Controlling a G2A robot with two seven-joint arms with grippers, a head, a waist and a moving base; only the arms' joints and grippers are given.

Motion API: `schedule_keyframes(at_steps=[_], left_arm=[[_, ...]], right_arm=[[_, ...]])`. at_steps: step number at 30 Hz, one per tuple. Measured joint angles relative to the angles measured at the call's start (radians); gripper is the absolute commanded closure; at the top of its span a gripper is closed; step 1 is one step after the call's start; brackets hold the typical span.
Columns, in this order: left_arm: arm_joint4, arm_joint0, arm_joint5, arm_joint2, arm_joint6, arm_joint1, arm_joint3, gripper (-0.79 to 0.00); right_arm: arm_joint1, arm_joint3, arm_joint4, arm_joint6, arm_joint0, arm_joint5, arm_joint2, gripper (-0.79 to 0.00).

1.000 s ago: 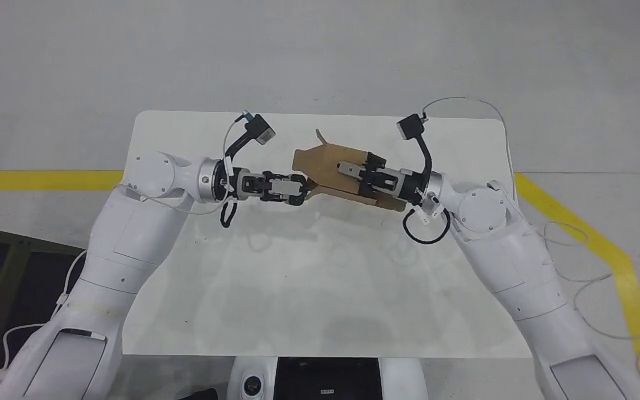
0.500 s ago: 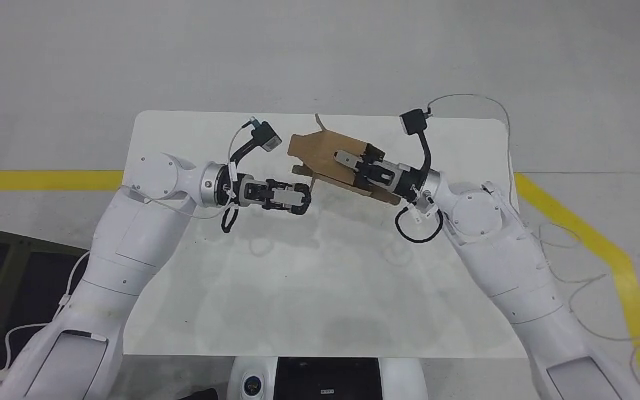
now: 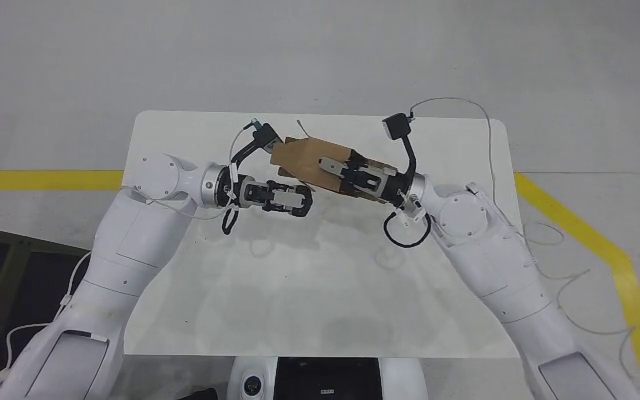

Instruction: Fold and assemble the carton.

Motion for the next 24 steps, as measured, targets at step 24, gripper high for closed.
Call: schedule_keyframes(at_steps=[24], left_arm=[[0.234,-0.065,-0.177,-0.059,0.151,0.012,0.174,-0.785]], right_arm=[[0.068,-0.037,0.162,0.389,-0.113,-0.008,0.217,0.000]])
